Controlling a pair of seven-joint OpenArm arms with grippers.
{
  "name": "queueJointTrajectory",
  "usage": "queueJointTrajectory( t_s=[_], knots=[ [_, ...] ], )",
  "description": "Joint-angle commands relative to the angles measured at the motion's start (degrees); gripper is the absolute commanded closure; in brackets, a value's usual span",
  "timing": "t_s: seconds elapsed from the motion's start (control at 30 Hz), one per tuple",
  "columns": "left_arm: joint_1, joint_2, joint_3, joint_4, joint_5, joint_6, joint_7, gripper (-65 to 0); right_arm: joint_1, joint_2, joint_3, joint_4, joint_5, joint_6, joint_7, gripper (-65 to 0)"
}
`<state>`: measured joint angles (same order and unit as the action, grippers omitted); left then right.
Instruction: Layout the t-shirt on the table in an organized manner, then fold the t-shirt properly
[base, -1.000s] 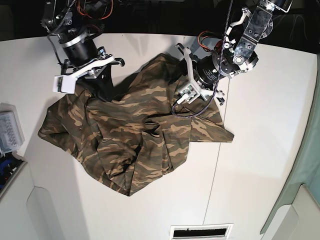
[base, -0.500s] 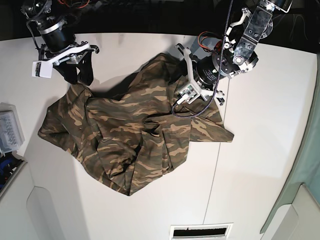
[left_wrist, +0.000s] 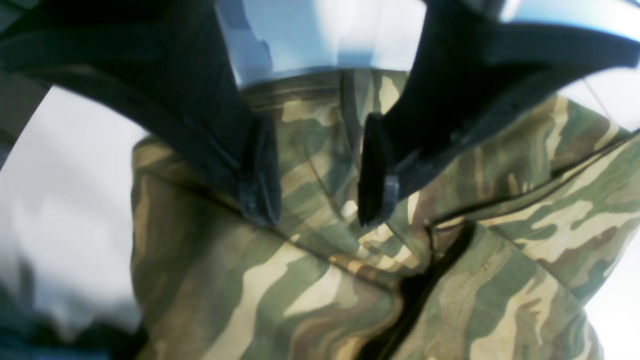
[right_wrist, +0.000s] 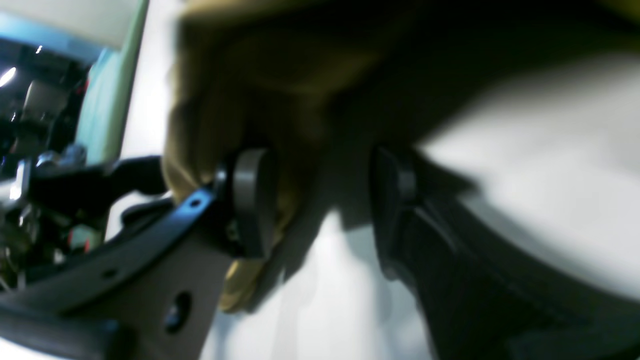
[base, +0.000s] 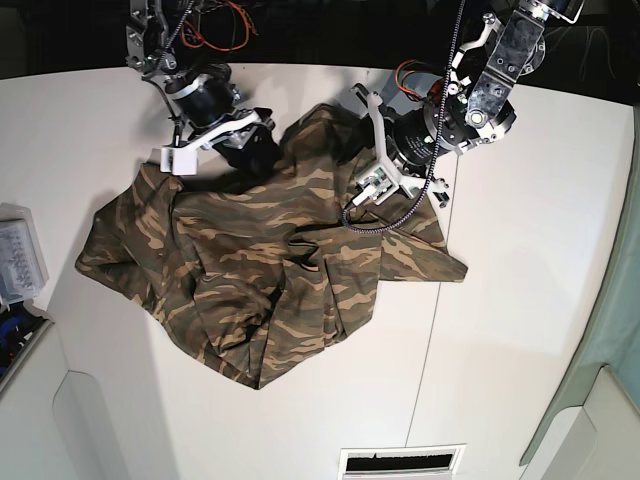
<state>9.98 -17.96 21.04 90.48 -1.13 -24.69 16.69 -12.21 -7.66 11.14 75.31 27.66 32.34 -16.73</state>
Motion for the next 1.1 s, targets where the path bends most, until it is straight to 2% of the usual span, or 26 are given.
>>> queueJointTrajectory(
  t_s=[0.0, 0.1, 0.17, 0.23, 0.33, 0.4, 0.53, 0.67, 0.77, 0.93, 1.03, 1.07],
  knots=[
    [-0.46, -0.15, -0.13, 0.96, -0.57, 0.04, -1.01, -29.0, 0.42, -0.85, -0.94, 0.63, -0.92, 0.66, 2.86, -29.8],
    [-0.46, -0.15, -0.13, 0.96, -0.57, 0.07, -1.01, -29.0, 1.18, -0.98, -4.81, 0.63, -4.24, -0.31, 5.88, -29.6],
    [-0.46, -0.15, -0.13, 0.96, -0.57, 0.11, -0.98, -29.0, 2.19, -0.98, -7.02, 0.63, -6.64, -0.92, 5.86, -26.4],
    [-0.46, -0.15, -0.13, 0.96, -0.57, 0.11, -0.98, -29.0, 2.99, -0.98, -8.57, 0.63, -8.72, -1.05, 6.27, -17.8],
    [-0.46, -0.17, -0.5, 0.96, -0.55, 0.92, -0.96, -29.0, 3.8, -0.98, -9.01, 1.01, -9.2, -0.35, 6.29, 0.0],
    [-0.46, -0.15, -1.73, 0.96, -0.55, 2.43, -0.55, -29.0, 3.58, -0.92, -8.76, 2.43, -9.27, 0.68, 5.97, 0.0],
    [-0.42, -0.15, -6.1, 1.62, -0.76, 2.43, 0.83, -29.0, -0.61, -0.92, -6.21, 11.67, -9.07, 0.7, 4.17, 0.0],
    [-0.46, -0.17, -8.98, 2.49, -1.31, -0.76, 1.33, -29.0, -7.56, 0.04, -0.94, 25.79, -4.74, 0.7, -1.77, 0.0],
    [-0.46, -0.13, -9.05, 3.28, -2.32, -1.09, 0.9, -29.0, -12.22, 2.19, 4.44, 33.38, -1.86, 0.68, -3.85, 0.0],
    [-0.61, 0.17, -9.01, 3.76, -3.45, -1.05, -0.33, -29.0, -17.14, 6.14, 14.71, 35.91, 1.07, 0.66, -4.2, 0.0],
    [-0.63, 0.2, -9.01, 3.76, -4.39, -1.07, -0.37, -29.0, -17.99, 7.21, 17.57, 33.92, 5.03, 0.68, -4.7, 0.0],
    [-0.61, 0.33, -9.01, 3.76, -4.5, -1.07, -0.39, -29.0, -17.77, 7.21, 17.62, 33.07, 6.29, 0.68, -5.03, -9.3]
  ],
)
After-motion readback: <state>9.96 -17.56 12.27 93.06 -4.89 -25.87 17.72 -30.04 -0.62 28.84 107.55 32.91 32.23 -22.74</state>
